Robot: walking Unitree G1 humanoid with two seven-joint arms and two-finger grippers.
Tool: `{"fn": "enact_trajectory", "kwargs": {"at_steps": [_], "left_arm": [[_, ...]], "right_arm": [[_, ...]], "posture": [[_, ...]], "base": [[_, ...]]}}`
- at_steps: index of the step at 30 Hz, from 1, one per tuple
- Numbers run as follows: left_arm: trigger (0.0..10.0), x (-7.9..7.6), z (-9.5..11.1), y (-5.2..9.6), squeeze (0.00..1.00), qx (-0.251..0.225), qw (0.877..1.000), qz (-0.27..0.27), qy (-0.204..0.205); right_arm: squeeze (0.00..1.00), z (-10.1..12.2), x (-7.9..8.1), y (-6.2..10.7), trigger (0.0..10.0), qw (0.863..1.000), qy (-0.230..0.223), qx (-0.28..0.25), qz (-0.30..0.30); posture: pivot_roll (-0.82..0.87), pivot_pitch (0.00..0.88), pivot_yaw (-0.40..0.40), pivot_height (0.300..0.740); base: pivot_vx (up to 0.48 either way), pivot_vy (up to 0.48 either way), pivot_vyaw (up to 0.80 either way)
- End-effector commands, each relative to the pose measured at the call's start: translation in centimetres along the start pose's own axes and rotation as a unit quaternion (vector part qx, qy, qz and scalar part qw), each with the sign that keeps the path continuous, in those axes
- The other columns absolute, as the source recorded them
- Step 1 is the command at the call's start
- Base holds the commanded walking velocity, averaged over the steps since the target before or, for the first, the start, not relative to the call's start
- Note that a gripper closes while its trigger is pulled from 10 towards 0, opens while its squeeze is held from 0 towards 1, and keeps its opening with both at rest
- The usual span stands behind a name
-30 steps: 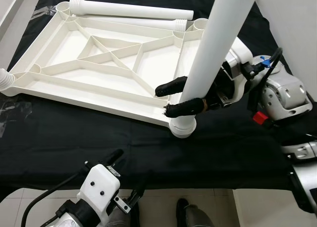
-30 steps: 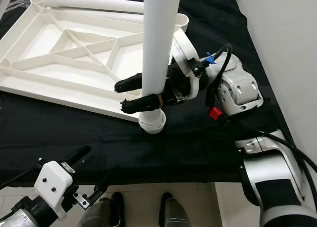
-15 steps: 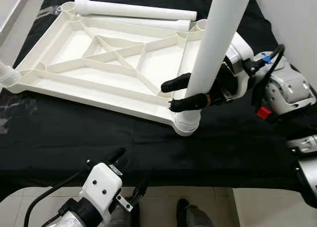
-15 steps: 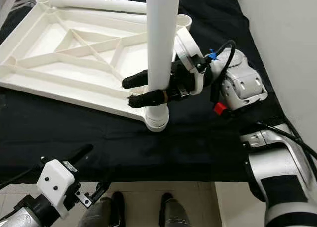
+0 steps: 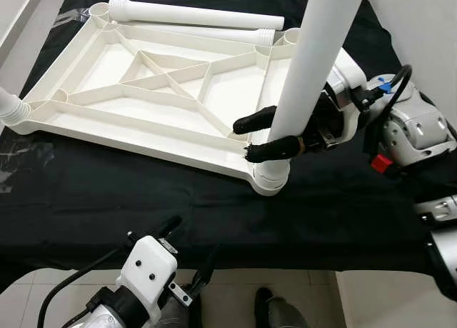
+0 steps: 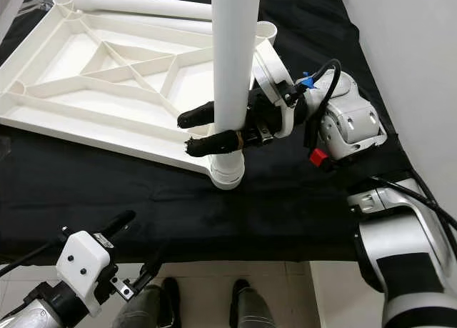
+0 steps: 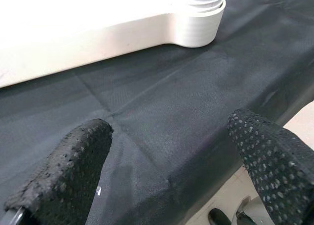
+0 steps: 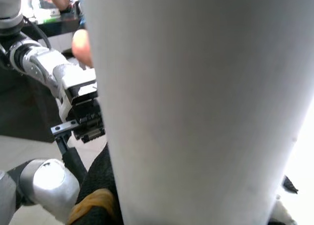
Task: Building children table
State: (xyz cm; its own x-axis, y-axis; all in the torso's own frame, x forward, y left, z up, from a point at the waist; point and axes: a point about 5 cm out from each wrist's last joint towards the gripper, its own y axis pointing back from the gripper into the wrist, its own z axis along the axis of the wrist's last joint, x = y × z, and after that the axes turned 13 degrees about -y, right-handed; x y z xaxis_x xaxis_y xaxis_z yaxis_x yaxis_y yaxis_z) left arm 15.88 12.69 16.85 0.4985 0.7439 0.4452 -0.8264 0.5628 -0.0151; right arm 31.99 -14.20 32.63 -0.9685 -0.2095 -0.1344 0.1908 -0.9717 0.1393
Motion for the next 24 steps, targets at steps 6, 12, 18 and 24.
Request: {"fn": "enact_trajectory", "kwargs": {"at_steps": [6, 12, 18, 24], "left_arm": [[10.0, -0.5, -0.5, 0.0, 0.00, 0.007, 1.000, -0.009, 0.006], [10.0, -0.4, -0.5, -0.4, 0.00, 0.002, 1.000, -0.011, 0.005], [10.0, -0.5, -0.5, -0.7, 0.00, -0.003, 1.000, -0.013, 0.005], [10.0, -0.4, -0.5, -0.8, 0.00, -0.006, 1.000, -0.013, 0.003]], "right_arm": [[0.00, -2.1, 1.0, 0.5, 10.0, 0.998, -0.046, -0.010, -0.052], [0.00, -2.9, 2.1, 0.9, 10.0, 0.993, -0.060, -0.001, -0.103], [0.00, -3.5, 2.2, 0.8, 10.0, 0.986, -0.062, 0.021, -0.151], [0.00, -3.7, 2.2, 0.3, 10.0, 0.979, -0.074, 0.015, -0.189]], "posture": [[0.08, 0.360, 0.004, 0.740], [0.07, 0.357, 0.005, 0.740], [0.05, 0.349, 0.003, 0.740], [0.04, 0.346, -0.002, 0.740]], "base": [[0.000, 0.000, 0.00], [0.000, 0.000, 0.00], [0.000, 0.000, 0.00], [0.000, 0.000, 0.00]]}}
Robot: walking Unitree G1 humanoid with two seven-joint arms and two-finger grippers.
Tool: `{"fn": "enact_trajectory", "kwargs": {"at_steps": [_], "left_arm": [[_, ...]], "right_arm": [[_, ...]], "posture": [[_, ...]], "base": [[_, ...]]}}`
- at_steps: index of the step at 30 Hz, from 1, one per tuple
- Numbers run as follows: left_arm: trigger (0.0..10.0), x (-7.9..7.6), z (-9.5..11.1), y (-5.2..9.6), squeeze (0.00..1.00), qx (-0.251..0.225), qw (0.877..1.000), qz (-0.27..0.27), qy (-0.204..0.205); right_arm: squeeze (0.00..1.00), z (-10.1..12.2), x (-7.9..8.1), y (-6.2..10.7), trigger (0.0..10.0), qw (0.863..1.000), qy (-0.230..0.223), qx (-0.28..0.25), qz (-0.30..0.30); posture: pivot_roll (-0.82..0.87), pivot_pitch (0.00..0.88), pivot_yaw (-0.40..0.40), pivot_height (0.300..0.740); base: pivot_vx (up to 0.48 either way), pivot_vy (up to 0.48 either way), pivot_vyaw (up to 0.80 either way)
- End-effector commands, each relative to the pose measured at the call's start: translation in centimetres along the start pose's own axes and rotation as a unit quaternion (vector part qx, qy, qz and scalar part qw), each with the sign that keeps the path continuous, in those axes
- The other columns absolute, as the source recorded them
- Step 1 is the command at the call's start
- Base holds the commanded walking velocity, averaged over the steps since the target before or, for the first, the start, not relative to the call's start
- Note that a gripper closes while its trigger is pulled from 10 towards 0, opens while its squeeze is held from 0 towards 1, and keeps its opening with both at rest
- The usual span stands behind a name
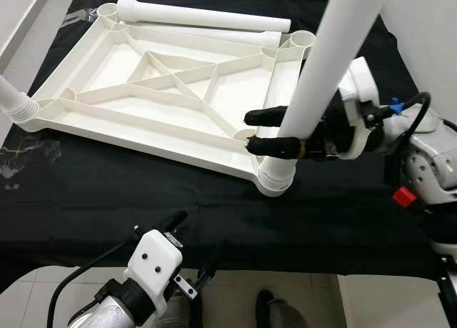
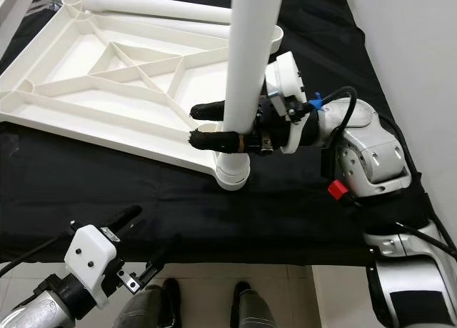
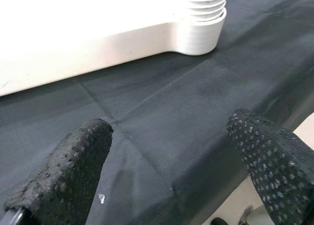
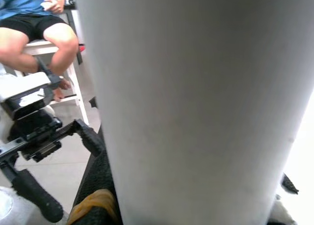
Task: Building children table
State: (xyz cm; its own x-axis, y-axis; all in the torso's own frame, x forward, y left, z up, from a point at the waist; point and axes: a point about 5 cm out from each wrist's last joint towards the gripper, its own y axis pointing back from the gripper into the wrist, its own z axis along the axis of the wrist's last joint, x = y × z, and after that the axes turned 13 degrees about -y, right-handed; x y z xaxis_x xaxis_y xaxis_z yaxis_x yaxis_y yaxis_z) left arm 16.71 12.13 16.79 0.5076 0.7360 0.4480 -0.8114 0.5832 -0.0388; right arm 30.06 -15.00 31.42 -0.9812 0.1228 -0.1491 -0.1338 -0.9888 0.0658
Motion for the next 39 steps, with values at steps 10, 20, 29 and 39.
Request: {"fn": "enact_trajectory", "kwargs": {"at_steps": [10, 20, 29, 39], "left_arm": [[10.0, -0.4, -0.5, 0.0, 0.00, 0.007, 1.000, -0.007, 0.006], [10.0, -0.2, -0.5, -0.2, 0.00, 0.002, 1.000, -0.012, 0.003], [10.0, -0.2, -0.5, -0.3, 0.00, 0.000, 1.000, -0.014, 0.002], [10.0, -0.1, -0.6, -0.6, 0.00, -0.004, 1.000, -0.016, 0.001]], "right_arm": [[0.00, -3.3, 0.4, 0.0, 10.0, 0.994, -0.076, 0.018, -0.074], [0.00, -4.3, 1.6, 0.0, 10.0, 0.983, -0.090, 0.007, -0.157], [0.00, -4.4, 1.8, -0.1, 10.0, 0.979, -0.091, 0.012, -0.183], [0.00, -4.9, 1.9, -1.1, 10.0, 0.952, -0.092, -0.007, -0.290]], "posture": [[0.04, 0.342, 0.000, 0.740], [0.03, 0.337, 0.019, 0.740], [0.03, 0.336, 0.020, 0.740], [0.01, 0.326, 0.023, 0.740]], "base": [[0.000, 0.000, 0.00], [0.000, 0.000, 0.00], [0.000, 0.000, 0.00], [0.000, 0.000, 0.00]]}}
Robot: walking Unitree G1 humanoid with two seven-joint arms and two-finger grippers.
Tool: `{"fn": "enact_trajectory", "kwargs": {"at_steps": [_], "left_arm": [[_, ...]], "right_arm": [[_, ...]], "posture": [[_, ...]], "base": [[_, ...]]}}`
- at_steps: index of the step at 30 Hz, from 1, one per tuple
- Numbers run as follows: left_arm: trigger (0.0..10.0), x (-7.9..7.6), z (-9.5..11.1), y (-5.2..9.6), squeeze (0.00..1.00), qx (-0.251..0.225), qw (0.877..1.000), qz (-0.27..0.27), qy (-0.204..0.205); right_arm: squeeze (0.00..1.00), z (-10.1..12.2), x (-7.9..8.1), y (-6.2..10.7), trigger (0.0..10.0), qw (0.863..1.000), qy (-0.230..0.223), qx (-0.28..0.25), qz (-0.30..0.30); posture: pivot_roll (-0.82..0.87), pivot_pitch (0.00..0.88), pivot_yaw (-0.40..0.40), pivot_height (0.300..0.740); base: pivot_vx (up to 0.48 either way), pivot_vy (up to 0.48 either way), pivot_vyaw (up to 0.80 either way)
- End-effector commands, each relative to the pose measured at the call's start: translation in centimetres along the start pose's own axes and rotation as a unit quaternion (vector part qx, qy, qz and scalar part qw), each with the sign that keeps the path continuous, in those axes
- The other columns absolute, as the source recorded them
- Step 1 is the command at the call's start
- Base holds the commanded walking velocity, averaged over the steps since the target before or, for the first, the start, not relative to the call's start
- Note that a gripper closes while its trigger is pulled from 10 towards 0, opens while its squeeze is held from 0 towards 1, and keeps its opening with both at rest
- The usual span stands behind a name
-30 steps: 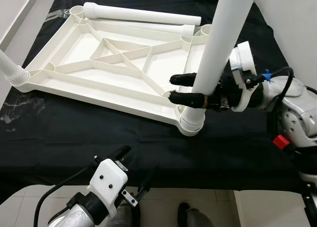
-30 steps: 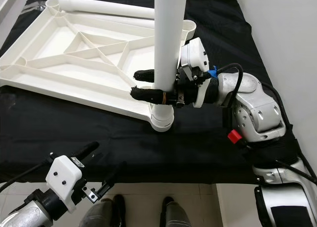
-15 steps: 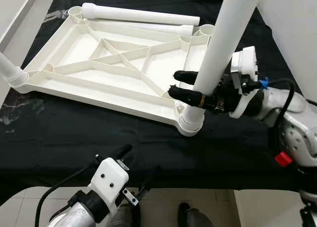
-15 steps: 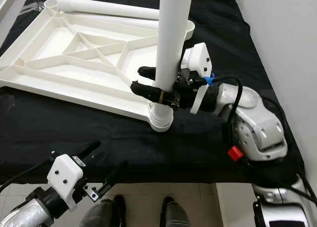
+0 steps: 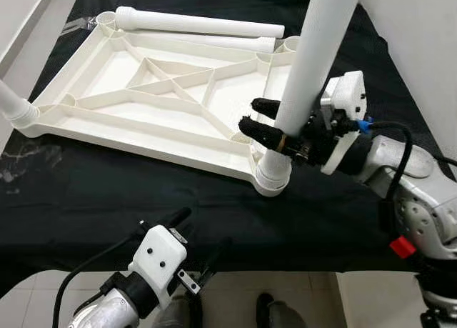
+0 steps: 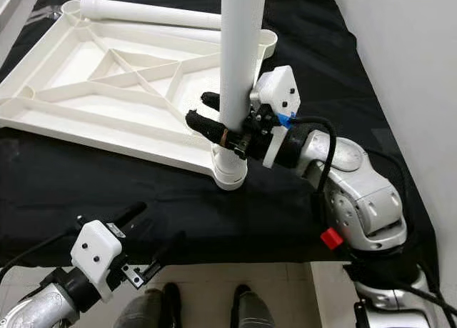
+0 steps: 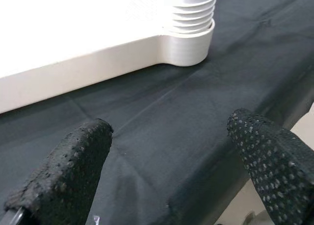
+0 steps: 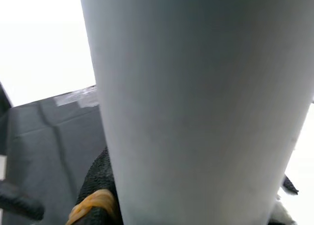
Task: Building children table
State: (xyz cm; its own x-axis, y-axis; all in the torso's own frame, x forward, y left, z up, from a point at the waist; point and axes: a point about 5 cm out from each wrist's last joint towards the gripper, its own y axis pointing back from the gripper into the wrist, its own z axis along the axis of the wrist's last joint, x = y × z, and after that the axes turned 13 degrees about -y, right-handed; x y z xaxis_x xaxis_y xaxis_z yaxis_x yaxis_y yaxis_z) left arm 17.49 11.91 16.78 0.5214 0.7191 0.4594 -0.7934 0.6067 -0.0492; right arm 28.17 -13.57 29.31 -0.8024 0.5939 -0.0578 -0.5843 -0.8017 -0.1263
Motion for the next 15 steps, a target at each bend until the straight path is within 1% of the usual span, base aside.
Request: {"fn": "enact_trajectory", "kwargs": {"at_steps": [1, 2, 4, 5, 6, 9, 12, 14, 15], "left_arm": [[10.0, -0.31, -0.42, 0.18, 0.00, 0.007, 1.000, -0.006, 0.007], [10.0, -0.31, -0.42, 0.18, 0.00, 0.007, 1.000, -0.006, 0.007], [10.0, -0.20, -0.45, 0.18, 0.00, 0.007, 1.000, -0.006, 0.005], [10.0, -0.20, -0.45, 0.18, 0.00, 0.007, 1.000, -0.006, 0.005], [10.0, -0.13, -0.47, 0.17, 0.00, 0.006, 1.000, -0.007, 0.005], [10.0, -0.12, -0.48, 0.17, 0.00, 0.006, 1.000, -0.007, 0.004], [10.0, -0.06, -0.42, 0.05, 0.00, 0.003, 1.000, -0.007, 0.003], [10.0, -0.06, -0.42, 0.05, 0.00, 0.003, 1.000, -0.007, 0.003], [10.0, -0.04, -0.39, 0.02, 0.00, 0.002, 1.000, -0.007, 0.003]], "right_arm": [[0.00, -3.20, -0.84, 0.35, 10.0, 0.996, -0.033, 0.070, -0.053], [0.00, -3.20, -0.84, 0.35, 10.0, 0.996, -0.033, 0.070, -0.053], [0.00, -3.40, -0.95, 0.49, 10.0, 0.994, -0.037, 0.067, -0.078], [0.00, -3.40, -0.95, 0.49, 10.0, 0.994, -0.037, 0.067, -0.078], [0.00, -3.59, -0.99, 0.61, 10.0, 0.992, -0.039, 0.067, -0.098], [0.00, -3.66, -0.94, 0.64, 10.0, 0.991, -0.040, 0.067, -0.108], [0.00, -3.82, -0.87, 0.67, 10.0, 0.984, -0.038, 0.065, -0.161], [0.00, -3.82, -0.87, 0.67, 10.0, 0.984, -0.038, 0.065, -0.161], [0.00, -3.89, -0.86, 0.64, 10.0, 0.981, -0.037, 0.065, -0.178]], "posture": [[0.01, 0.326, 0.023, 0.740], [0.01, 0.326, 0.023, 0.740], [0.01, 0.324, 0.025, 0.740], [0.01, 0.324, 0.025, 0.740], [0.01, 0.323, 0.027, 0.740], [0.01, 0.323, 0.027, 0.740], [0.00, 0.319, 0.028, 0.740], [0.00, 0.319, 0.028, 0.740], [0.00, 0.319, 0.028, 0.740]], "base": [[0.000, 0.000, 0.00], [0.000, 0.000, 0.00], [0.000, 0.000, 0.00], [0.000, 0.000, 0.00], [0.000, 0.000, 0.00], [0.000, 0.000, 0.00], [0.000, 0.000, 0.00], [0.000, 0.000, 0.00], [0.000, 0.000, 0.00]]}}
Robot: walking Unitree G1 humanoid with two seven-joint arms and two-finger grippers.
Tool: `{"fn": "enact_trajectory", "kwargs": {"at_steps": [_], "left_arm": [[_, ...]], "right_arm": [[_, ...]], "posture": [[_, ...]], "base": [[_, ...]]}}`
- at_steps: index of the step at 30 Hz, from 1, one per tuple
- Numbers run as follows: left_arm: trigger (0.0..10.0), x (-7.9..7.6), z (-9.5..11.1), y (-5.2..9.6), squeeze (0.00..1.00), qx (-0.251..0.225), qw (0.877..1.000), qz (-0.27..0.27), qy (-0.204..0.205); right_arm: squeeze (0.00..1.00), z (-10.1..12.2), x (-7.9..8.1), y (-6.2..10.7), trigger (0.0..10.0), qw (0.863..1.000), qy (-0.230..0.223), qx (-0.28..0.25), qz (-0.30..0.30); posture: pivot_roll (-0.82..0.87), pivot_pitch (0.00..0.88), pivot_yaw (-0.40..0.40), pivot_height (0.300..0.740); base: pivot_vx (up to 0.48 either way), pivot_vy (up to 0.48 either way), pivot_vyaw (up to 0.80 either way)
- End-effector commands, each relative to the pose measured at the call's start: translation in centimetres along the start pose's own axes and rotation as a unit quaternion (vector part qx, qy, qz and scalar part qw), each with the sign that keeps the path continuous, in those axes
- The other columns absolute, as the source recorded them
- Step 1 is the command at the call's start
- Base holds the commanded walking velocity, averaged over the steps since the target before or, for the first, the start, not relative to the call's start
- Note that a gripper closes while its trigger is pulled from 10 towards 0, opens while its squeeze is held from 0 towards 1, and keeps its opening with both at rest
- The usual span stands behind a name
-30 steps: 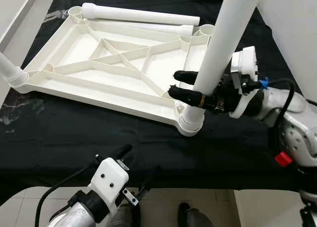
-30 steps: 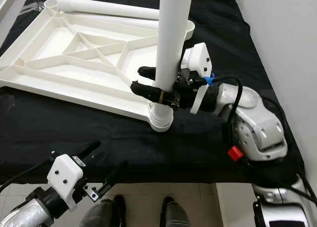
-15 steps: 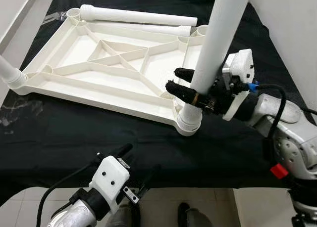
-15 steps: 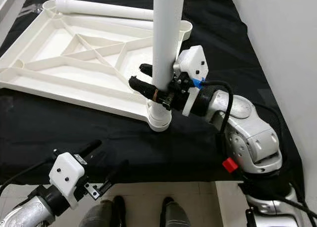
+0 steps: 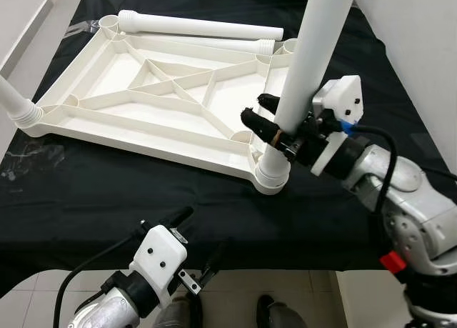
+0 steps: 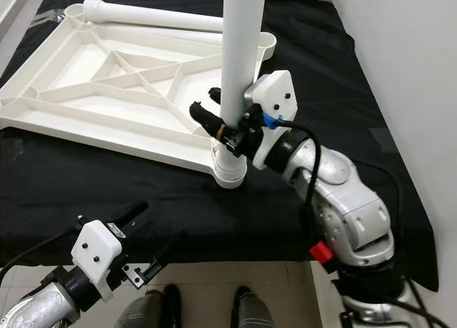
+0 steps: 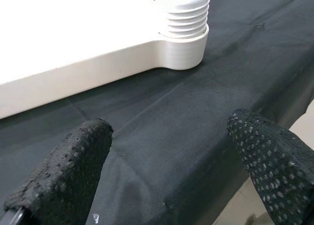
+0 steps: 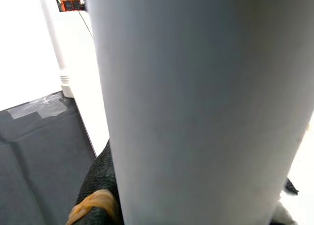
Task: Building children table
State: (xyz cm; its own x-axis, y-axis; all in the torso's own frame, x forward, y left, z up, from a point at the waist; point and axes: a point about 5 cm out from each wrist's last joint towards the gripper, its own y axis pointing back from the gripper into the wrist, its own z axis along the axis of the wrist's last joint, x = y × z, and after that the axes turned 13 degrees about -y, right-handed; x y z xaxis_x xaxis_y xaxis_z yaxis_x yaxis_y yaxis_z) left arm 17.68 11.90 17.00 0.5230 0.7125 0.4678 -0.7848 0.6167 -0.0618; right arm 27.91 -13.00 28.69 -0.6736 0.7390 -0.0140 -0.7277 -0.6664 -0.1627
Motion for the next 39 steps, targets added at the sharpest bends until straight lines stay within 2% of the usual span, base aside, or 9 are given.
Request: {"fn": "enact_trajectory", "kwargs": {"at_steps": [1, 7, 13, 27, 30, 32, 33, 36, 39], "left_arm": [[10.0, -0.2, -0.5, 0.1, 0.00, 0.009, 1.000, -0.004, 0.007], [10.0, 0.0, -0.4, -0.1, 0.00, 0.005, 1.000, -0.005, 0.003], [10.0, 0.8, -0.2, -0.4, 0.00, -0.005, 1.000, 0.006, -0.003], [10.0, 3.0, 1.3, -1.4, 0.00, -0.041, 0.999, 0.034, -0.007], [10.0, 5.3, 3.4, -2.3, 0.00, -0.092, 0.994, 0.062, 0.006], [10.0, 8.1, 6.2, -3.1, 0.00, -0.165, 0.983, 0.076, 0.033], [10.0, 8.1, 6.2, -3.1, 0.00, -0.165, 0.983, 0.076, 0.033], [10.0, 12.2, 11.3, -3.1, 0.00, -0.285, 0.956, 0.055, 0.051], [10.0, 14.2, 13.5, -2.8, 0.00, -0.332, 0.940, 0.052, 0.051]], "right_arm": [[0.00, -3.3, -1.6, 0.6, 10.0, 0.992, -0.017, 0.080, -0.099], [0.00, -3.6, -1.6, 0.8, 10.0, 0.973, -0.029, 0.058, -0.219], [0.00, -4.8, 0.2, 0.8, 10.0, 0.967, -0.033, 0.052, -0.247], [0.00, -4.9, 0.8, 0.4, 10.0, 0.964, -0.029, 0.050, -0.258], [0.00, -5.0, 0.9, 0.4, 10.0, 0.964, -0.028, 0.048, -0.260], [0.00, -5.0, 1.0, 0.3, 10.0, 0.965, -0.027, 0.048, -0.258], [0.00, -5.0, 1.0, 0.3, 10.0, 0.965, -0.027, 0.048, -0.258], [0.00, -5.1, 1.0, 0.1, 10.0, 0.965, -0.029, 0.045, -0.258], [0.00, -5.1, 1.0, 0.0, 10.0, 0.964, -0.031, 0.043, -0.259]], "posture": [[0.00, 0.318, 0.028, 0.740], [0.00, 0.308, 0.026, 0.740], [0.01, 0.300, 0.027, 0.740], [0.01, 0.290, 0.034, 0.740], [0.01, 0.286, 0.031, 0.740], [0.01, 0.281, 0.029, 0.740], [0.01, 0.281, 0.029, 0.740], [0.01, 0.279, 0.031, 0.740], [0.01, 0.273, 0.037, 0.740]], "base": [[0.000, 0.000, 0.00], [0.000, 0.000, 0.00], [0.000, 0.000, 0.00], [0.000, 0.000, 0.00], [0.000, 0.000, 0.00], [0.000, 0.000, 0.00], [0.000, 0.000, 0.00], [0.000, 0.000, 0.00], [0.000, 0.000, 0.00]]}}
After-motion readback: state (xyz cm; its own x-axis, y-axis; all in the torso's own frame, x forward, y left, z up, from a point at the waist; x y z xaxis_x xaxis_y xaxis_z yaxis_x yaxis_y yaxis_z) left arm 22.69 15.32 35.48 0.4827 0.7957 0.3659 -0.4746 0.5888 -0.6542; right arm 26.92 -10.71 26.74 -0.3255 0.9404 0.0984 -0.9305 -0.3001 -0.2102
